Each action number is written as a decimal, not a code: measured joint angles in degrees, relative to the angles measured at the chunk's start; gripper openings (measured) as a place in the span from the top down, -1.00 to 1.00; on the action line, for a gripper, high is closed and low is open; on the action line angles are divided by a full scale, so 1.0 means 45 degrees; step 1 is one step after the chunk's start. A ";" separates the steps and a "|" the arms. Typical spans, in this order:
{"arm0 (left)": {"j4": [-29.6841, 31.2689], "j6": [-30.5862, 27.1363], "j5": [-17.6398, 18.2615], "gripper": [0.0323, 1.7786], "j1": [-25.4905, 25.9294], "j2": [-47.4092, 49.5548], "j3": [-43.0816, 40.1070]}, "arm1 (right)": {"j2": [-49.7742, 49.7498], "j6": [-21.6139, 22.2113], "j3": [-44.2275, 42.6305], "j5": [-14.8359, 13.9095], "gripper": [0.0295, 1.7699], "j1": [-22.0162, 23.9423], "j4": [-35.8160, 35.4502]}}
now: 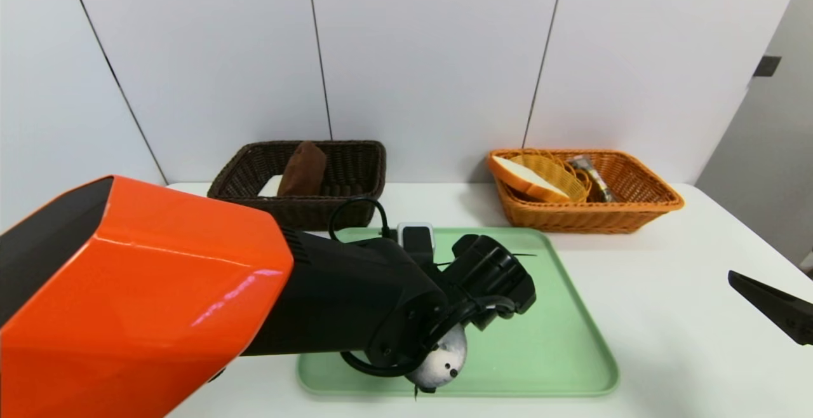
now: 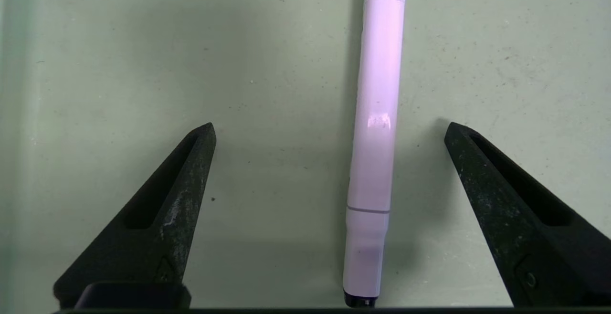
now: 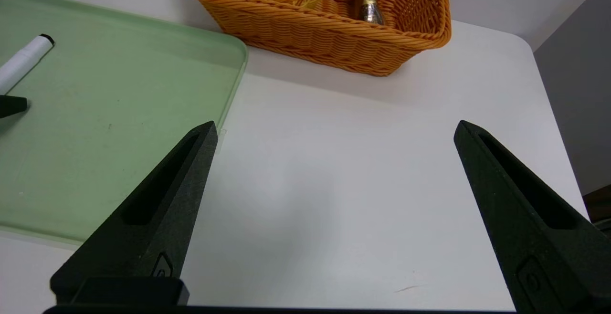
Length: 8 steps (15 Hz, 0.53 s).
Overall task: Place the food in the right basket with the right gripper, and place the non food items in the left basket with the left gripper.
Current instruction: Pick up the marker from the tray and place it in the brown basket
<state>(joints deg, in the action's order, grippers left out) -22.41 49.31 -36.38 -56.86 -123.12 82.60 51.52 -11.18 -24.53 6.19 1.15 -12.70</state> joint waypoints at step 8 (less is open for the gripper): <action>-0.0108 -0.0014 -0.0179 -0.11 0.0000 -0.0049 -0.0146 | 0.0000 0.0022 0.0014 0.0000 -0.93 0.0008 0.0038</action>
<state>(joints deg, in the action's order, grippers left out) -22.89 49.25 -37.18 -56.86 -123.34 81.95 51.52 -11.08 -24.47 6.19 1.18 -12.53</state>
